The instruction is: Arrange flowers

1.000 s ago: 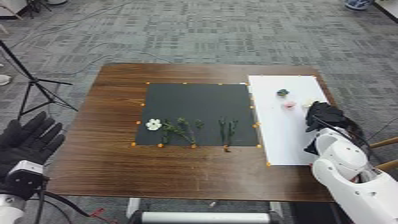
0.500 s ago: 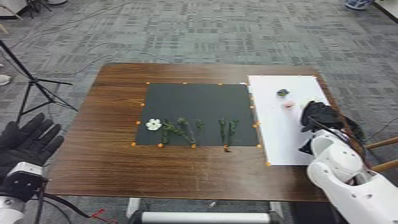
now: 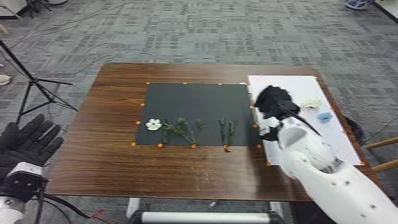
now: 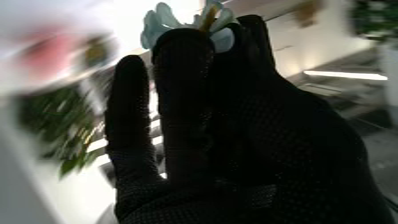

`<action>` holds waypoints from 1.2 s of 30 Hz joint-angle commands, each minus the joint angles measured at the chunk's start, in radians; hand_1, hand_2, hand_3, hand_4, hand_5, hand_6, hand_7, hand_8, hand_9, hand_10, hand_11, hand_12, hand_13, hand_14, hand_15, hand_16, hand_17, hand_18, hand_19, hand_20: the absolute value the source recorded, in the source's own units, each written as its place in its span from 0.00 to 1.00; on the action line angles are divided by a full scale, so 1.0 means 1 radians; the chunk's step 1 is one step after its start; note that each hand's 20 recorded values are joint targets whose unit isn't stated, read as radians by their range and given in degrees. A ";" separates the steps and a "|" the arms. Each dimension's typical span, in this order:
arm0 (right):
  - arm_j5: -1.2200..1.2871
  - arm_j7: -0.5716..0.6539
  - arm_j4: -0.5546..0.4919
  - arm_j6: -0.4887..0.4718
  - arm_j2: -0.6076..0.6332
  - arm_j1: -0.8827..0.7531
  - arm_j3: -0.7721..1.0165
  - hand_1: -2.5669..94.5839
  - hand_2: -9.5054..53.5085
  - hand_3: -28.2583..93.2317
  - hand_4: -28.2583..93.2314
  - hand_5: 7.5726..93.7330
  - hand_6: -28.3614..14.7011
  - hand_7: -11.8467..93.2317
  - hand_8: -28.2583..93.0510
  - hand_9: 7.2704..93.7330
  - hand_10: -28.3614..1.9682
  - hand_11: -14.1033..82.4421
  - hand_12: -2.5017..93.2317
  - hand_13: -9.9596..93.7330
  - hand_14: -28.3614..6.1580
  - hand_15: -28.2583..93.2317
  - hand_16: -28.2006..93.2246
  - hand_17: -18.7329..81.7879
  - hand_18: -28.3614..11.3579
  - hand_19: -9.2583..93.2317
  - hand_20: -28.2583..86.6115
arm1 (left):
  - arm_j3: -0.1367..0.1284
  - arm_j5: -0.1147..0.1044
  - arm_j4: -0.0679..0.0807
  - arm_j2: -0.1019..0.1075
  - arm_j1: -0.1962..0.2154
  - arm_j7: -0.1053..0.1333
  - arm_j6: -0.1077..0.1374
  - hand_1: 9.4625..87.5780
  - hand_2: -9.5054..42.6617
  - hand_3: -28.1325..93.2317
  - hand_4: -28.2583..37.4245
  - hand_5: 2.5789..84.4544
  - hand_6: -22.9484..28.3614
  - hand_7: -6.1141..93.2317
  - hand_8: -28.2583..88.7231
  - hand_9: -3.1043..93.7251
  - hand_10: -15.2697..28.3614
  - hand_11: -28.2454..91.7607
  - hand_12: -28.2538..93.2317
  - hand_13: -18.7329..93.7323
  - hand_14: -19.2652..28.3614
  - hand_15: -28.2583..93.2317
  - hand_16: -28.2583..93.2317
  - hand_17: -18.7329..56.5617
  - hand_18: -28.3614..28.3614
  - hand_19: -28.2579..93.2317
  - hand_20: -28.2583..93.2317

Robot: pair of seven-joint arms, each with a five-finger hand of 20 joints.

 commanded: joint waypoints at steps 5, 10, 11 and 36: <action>0.100 -0.176 0.113 0.024 -0.260 0.318 -0.269 0.71 0.00 0.80 0.00 0.76 0.67 0.36 0.25 0.88 0.70 0.27 0.49 0.81 0.77 0.60 0.63 0.48 0.24 0.77 0.54 | 0.026 -0.012 0.014 0.026 -0.045 -0.012 0.033 0.23 0.46 0.81 0.02 0.45 0.61 0.16 0.18 0.37 0.67 0.36 0.34 0.36 0.69 0.43 0.23 0.21 0.70 0.38 0.34; 0.056 -0.345 0.218 -0.010 -0.306 0.355 -0.344 0.72 0.00 0.79 0.00 0.75 0.68 0.37 0.24 0.88 0.72 0.27 0.49 0.81 0.77 0.61 0.64 0.48 0.26 0.77 0.54 | 0.042 -0.005 0.021 0.027 -0.063 -0.027 0.034 0.23 0.46 0.81 0.02 0.46 0.61 0.16 0.18 0.37 0.67 0.36 0.34 0.36 0.69 0.43 0.23 0.21 0.70 0.38 0.34; 0.070 -0.382 0.237 -0.030 -0.319 0.352 -0.344 0.72 0.00 0.79 0.00 0.75 0.69 0.38 0.24 0.88 0.73 0.27 0.49 0.80 0.78 0.61 0.64 0.48 0.27 0.76 0.54 | 0.051 -0.006 0.024 0.025 -0.069 -0.028 0.041 0.23 0.46 0.81 0.02 0.45 0.61 0.16 0.18 0.37 0.67 0.36 0.34 0.36 0.69 0.43 0.23 0.21 0.70 0.38 0.34; 0.163 -0.340 0.463 0.246 -0.396 0.547 -0.653 0.70 0.00 0.79 0.00 0.73 0.76 0.44 0.19 0.90 0.76 0.26 0.47 0.77 0.79 0.61 0.64 0.45 0.29 0.71 0.55 | 0.177 -0.007 0.077 0.073 -0.212 -0.063 0.036 0.23 0.47 0.81 0.02 0.46 0.61 0.16 0.18 0.37 0.67 0.36 0.34 0.36 0.69 0.43 0.23 0.21 0.70 0.38 0.33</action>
